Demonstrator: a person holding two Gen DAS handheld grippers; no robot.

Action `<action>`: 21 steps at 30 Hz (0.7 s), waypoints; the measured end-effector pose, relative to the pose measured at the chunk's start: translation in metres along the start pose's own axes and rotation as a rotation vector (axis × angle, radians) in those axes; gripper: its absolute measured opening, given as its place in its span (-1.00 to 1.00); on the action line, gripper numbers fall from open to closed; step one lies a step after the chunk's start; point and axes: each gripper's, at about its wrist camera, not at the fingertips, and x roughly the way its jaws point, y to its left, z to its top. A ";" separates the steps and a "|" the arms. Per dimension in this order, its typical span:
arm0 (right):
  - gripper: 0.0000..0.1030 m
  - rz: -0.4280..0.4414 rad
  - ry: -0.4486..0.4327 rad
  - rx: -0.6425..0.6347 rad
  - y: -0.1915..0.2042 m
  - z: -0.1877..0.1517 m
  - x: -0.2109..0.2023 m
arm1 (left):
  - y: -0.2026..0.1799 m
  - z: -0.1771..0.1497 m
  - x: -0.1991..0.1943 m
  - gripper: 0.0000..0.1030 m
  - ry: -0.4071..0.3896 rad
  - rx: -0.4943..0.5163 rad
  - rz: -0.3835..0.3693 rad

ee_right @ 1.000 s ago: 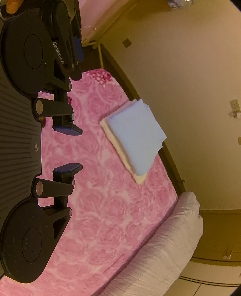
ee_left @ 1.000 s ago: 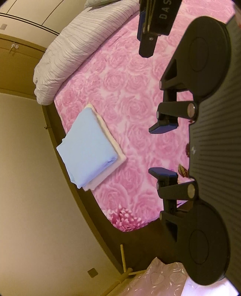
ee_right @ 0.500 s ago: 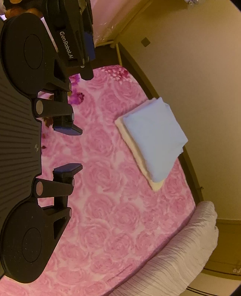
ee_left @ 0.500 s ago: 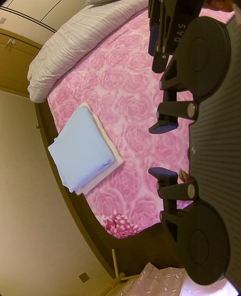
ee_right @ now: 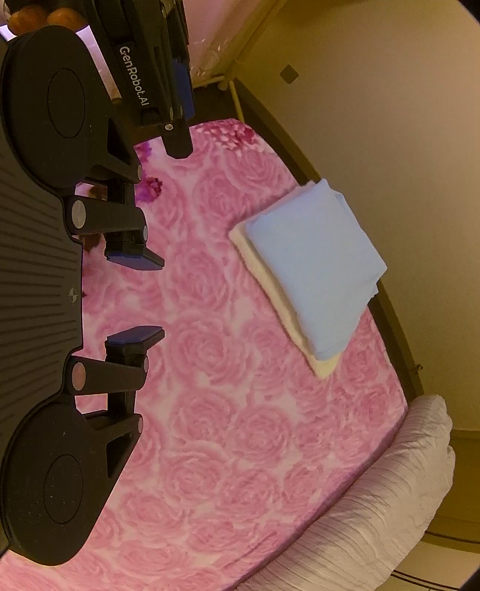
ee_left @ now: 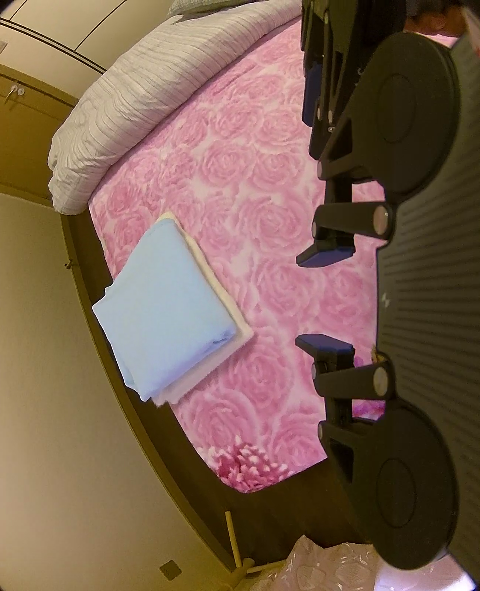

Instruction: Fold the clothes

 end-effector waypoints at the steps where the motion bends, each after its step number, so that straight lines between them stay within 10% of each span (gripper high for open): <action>1: -0.28 0.001 0.003 0.000 0.000 0.001 0.001 | 0.001 0.001 0.001 -0.31 0.001 -0.002 -0.002; 21: -0.28 0.019 0.017 -0.028 0.012 0.007 0.010 | 0.007 0.006 0.000 -0.31 -0.013 -0.006 0.012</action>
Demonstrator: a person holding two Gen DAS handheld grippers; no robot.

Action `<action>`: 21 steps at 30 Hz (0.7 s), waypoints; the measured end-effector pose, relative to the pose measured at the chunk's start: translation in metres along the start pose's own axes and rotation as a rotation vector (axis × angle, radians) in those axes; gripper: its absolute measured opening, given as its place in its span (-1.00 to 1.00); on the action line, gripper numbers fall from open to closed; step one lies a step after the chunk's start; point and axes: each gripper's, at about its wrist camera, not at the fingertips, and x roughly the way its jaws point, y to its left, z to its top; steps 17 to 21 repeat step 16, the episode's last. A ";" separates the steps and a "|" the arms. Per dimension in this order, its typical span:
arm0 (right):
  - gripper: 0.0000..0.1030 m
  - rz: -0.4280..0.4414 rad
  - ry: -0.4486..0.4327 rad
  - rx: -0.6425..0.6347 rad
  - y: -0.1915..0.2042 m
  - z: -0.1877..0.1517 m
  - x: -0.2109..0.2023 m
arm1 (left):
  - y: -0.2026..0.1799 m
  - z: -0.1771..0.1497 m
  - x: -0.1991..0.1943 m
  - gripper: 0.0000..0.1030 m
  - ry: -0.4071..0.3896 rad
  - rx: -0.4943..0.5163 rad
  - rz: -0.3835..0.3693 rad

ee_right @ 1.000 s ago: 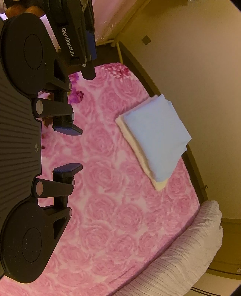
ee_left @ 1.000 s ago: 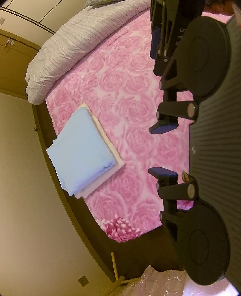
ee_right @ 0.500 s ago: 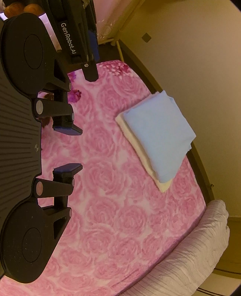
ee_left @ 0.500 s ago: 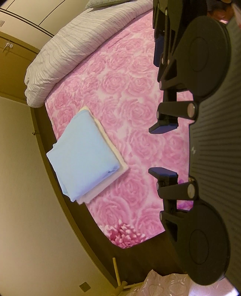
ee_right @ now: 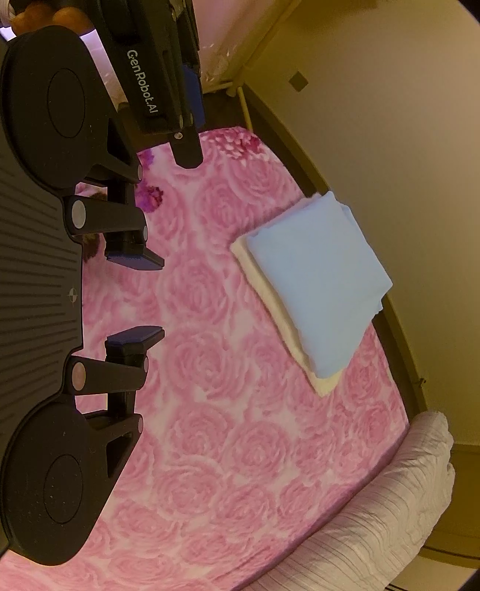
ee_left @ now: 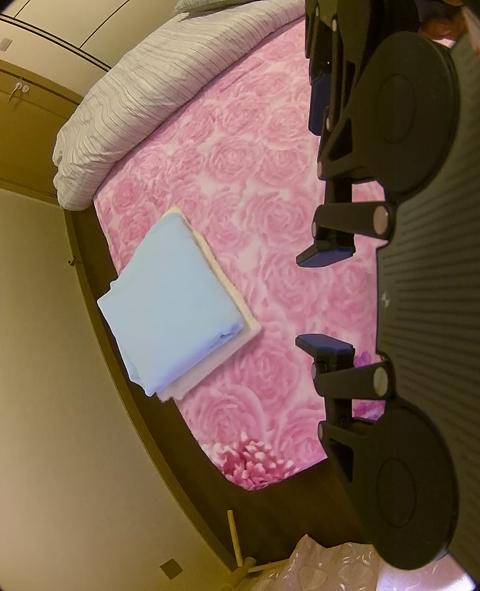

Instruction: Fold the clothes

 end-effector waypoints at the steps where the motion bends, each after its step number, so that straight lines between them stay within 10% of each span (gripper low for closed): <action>1: -0.28 0.000 -0.001 0.000 0.000 0.000 0.000 | 0.000 0.000 -0.001 -0.31 -0.003 0.002 0.001; 21: -0.28 0.003 -0.045 -0.005 0.007 -0.007 -0.019 | -0.006 -0.001 -0.027 -0.31 -0.092 0.017 0.020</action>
